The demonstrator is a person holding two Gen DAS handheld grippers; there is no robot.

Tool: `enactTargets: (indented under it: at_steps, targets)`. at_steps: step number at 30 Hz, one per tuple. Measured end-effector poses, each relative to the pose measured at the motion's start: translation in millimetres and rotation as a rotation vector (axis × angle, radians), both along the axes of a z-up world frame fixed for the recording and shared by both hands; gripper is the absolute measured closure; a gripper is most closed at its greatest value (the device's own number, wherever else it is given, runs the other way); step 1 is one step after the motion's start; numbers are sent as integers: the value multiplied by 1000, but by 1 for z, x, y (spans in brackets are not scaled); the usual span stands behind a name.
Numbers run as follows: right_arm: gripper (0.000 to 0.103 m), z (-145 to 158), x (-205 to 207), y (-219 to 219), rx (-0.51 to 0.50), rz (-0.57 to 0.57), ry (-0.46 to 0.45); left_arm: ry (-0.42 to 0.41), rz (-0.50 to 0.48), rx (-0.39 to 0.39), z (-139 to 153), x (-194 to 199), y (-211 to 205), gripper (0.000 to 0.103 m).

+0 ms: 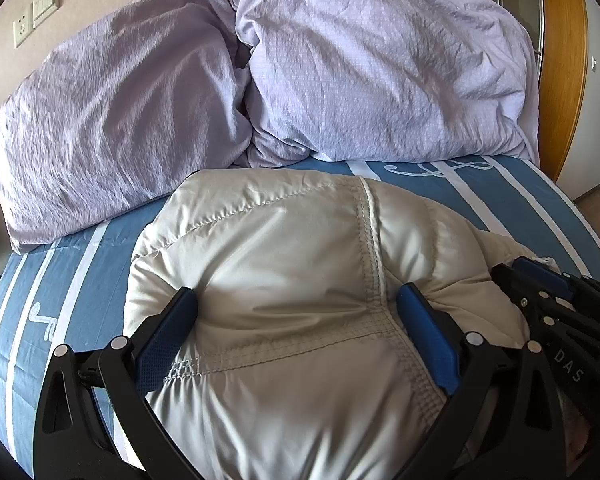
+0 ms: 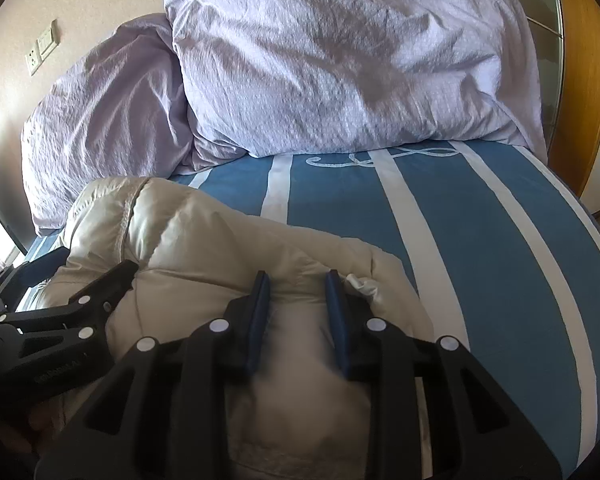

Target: Fold large clothes

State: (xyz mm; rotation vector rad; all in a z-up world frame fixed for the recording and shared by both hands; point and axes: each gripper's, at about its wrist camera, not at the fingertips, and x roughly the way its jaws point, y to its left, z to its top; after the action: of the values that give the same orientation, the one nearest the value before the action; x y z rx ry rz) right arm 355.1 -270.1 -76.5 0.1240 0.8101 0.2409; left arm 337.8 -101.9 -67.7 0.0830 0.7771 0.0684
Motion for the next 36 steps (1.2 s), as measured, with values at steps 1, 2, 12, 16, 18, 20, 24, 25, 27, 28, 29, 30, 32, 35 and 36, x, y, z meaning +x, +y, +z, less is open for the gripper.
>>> enactTargets:
  at_steps: [1,2,12,16,18,20,24,25,27,28,29,30,32,35,36]
  targets:
    - [74,0,0,0,3,1,1,0,0,2,0,0,0,3]
    - [74,0,0,0,6,1,2,1,-1,3,0,0,0,3]
    - [72,5,1,-6,46,21,67,17,-15,-6,17,-13,4,3]
    - [60,19,-8,-16,76,31,85,3,-12,-43,34,-33,22,3]
    - [50,30,-16,-25,86,33,79,-1,-2,-62,41,-41,34,3]
    - [37,36,-22,-34,91,24,79,-1,20,-88,49,-48,53,3]
    - [18,40,-24,-62,166,-20,131,44,65,-164,53,-50,86,3]
    - [15,38,-23,-69,197,-26,161,58,73,-182,53,-50,92,3]
    - [8,32,-20,-77,262,-18,222,93,80,-227,49,-49,103,3]
    - [7,29,-20,-79,287,-13,248,105,81,-242,47,-48,105,3]
    - [5,24,-18,-80,317,-4,283,122,79,-266,44,-48,108,3]
    - [4,21,-17,-81,340,4,309,141,77,-289,41,-48,110,3]
    - [3,8,-14,-80,393,11,383,174,74,-334,33,-46,112,3]
    - [2,-12,-12,-81,479,7,487,202,74,-411,23,-46,117,3]
    - [2,-20,-11,-81,523,6,521,211,75,-439,20,-46,118,3]
